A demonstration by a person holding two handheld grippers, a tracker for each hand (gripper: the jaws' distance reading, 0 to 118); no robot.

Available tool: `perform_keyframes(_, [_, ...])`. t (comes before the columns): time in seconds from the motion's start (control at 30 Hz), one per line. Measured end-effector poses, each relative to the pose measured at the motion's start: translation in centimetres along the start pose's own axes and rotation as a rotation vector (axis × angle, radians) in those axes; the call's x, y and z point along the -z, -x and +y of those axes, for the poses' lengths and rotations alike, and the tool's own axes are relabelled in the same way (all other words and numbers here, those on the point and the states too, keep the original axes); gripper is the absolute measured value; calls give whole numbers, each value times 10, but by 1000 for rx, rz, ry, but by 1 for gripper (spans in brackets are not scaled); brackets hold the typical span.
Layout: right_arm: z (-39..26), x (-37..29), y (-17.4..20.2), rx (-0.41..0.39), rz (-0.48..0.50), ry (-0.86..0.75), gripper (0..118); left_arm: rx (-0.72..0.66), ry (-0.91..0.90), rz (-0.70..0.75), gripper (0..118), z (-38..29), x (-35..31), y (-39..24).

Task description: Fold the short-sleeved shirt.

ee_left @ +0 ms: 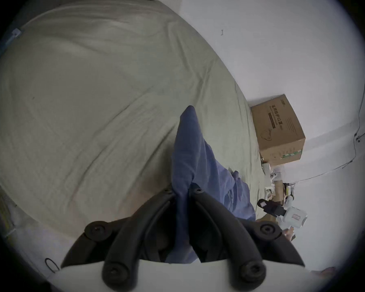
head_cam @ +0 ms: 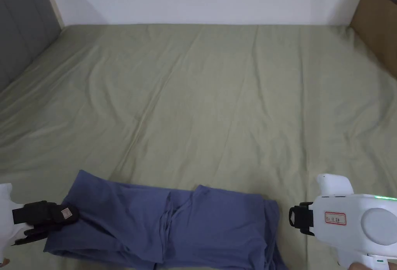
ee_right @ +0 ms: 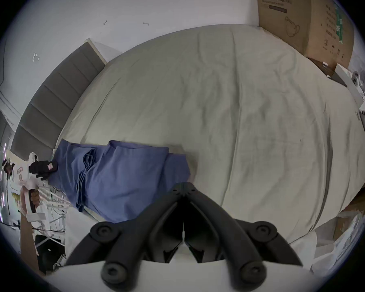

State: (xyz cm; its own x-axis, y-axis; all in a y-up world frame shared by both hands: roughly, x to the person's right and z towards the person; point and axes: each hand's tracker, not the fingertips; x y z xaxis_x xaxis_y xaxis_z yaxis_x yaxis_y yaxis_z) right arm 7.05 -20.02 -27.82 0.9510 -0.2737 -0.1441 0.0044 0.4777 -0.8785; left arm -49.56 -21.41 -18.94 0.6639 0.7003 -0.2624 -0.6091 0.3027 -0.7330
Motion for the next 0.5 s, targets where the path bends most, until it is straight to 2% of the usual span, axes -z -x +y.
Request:
perform_keyframes(0.17, [-2, -4, -8, 20, -6, -1, 0, 103, -19, -24, 9, -8, -2, -49])
perform_keyframes(0.33, [-1, -17, -16, 39, -9, -24, 0, 308, -30, -107, 9, -23, -1, -132])
perform_keyframes(0.5, [0, -22, -32, 52, -20, -45, 0, 492, 49, -176, 9, -50, 35, -214])
